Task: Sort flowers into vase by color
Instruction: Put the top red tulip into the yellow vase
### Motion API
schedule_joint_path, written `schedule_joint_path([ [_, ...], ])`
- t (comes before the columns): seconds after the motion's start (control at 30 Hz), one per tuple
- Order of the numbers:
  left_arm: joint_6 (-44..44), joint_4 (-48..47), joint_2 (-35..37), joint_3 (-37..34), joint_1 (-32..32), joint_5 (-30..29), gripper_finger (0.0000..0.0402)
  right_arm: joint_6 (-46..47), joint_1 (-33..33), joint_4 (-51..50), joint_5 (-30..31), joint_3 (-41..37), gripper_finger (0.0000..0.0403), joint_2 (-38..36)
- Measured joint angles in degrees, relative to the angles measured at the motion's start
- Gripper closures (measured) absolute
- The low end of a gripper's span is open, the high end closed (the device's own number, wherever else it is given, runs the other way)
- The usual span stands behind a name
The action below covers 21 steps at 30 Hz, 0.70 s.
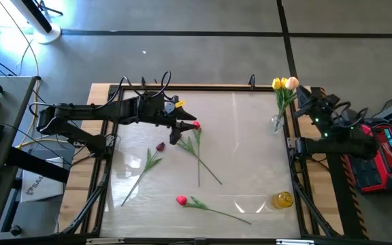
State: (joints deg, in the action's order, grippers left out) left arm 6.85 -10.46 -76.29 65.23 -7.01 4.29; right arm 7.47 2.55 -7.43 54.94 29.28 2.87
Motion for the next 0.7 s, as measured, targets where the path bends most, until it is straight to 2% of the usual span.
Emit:
schedule_joint_path([
  [0.17, 0.0, 0.0, 0.0, 0.0, 0.0, 0.0, 0.0258, 4.5, 0.0, -4.2, -1.3, 0.0, 0.032, 0.0],
  [0.43, 0.0, 0.0, 0.0, 0.0, 0.0, 0.0, 0.0258, 10.4, 0.0, -6.5, -7.0, -0.1, 0.032, 0.0],
  [0.7, 0.0, 0.0, 0.0, 0.0, 0.0, 0.0, 0.0258, 10.6, 0.0, -5.5, -19.1, -0.1, 0.032, 0.0],
])
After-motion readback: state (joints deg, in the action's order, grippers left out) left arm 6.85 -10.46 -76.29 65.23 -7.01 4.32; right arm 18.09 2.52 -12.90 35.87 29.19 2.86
